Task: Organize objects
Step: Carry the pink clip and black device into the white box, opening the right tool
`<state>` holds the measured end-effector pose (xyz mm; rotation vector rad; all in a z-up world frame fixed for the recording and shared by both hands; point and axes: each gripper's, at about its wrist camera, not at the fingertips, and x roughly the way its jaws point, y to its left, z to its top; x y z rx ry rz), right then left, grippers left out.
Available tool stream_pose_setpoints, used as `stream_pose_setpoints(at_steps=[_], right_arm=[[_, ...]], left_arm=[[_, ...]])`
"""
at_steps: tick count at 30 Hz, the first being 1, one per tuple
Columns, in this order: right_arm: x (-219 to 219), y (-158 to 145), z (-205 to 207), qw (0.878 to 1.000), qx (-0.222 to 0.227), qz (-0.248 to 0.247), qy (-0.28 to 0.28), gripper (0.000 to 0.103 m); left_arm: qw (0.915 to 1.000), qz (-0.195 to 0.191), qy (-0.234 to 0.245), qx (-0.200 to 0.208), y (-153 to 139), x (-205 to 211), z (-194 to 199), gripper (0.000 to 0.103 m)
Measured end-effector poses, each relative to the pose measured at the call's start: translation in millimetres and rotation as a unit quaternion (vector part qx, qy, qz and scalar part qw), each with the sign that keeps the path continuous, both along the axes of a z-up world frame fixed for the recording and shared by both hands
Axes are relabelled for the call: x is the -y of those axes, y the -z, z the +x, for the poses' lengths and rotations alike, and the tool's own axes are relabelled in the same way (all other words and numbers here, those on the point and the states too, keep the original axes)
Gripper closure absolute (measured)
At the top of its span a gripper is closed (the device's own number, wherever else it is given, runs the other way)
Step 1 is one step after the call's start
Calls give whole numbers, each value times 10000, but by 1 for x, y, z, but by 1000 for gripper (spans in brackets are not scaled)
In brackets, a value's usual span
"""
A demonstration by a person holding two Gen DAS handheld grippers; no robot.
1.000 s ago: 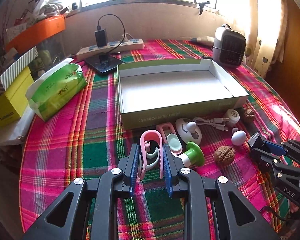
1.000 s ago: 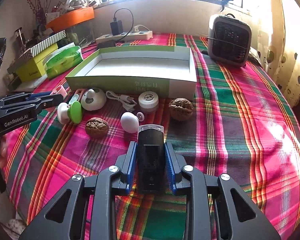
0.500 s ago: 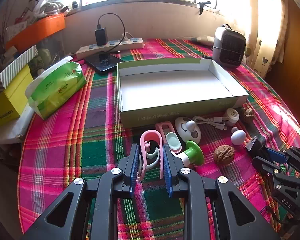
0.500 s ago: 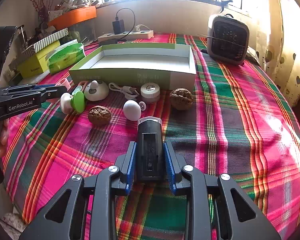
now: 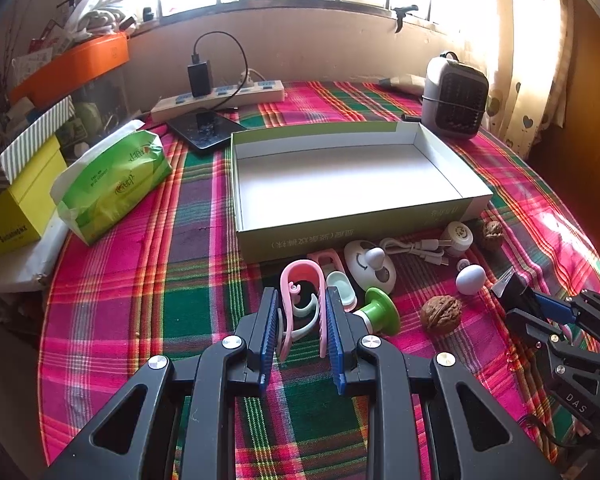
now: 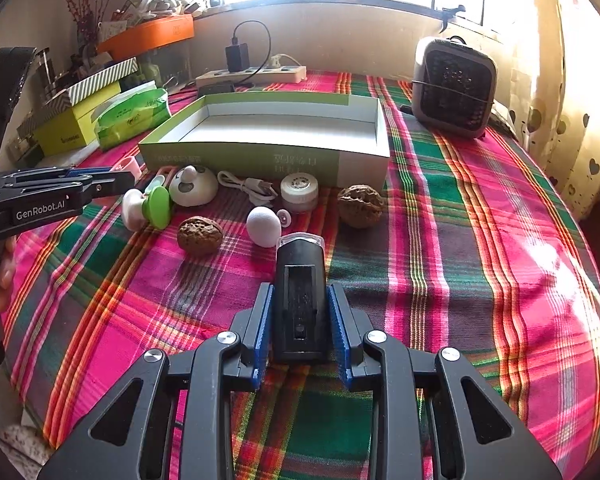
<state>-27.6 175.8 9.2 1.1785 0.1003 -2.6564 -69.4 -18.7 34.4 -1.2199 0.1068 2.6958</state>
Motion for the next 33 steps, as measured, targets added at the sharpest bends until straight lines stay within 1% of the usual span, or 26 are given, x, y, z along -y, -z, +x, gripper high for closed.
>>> stream_pose_setpoints(at_steps=[7, 10, 12, 14, 17, 23, 32, 33], right_arm=[[-5, -20, -9, 9997, -103, -198, -19, 74], [-6, -28, -15, 9995, -156, -280, -46, 74], [-8, -33, -22, 9991, -113, -395, -68, 74], [-9, -39, -30, 9990, -139, -409, -64, 74], [-8, -47, -46, 9991, -173, -369, -99, 74], [-8, -54, -84, 9991, -89, -400, -132, 74], [-6, -48, -140, 9991, 161, -392, -81, 74], [-6, -46, -146, 9990, 209, -403, -47, 74]], left_arm=[[9999, 96, 42, -34, -11, -2, -8, 82], [9999, 89, 54, -111, -18, -4, -13, 82], [9998, 111, 80, -108, -21, -5, -18, 82], [9998, 126, 109, -101, -23, -7, -25, 82], [9997, 160, 136, -82, -26, -9, -38, 82], [9996, 253, 131, 3, -27, -13, -69, 82], [9994, 286, 103, 172, -22, -19, -117, 82], [9995, 226, 67, 199, -20, -21, -122, 82]])
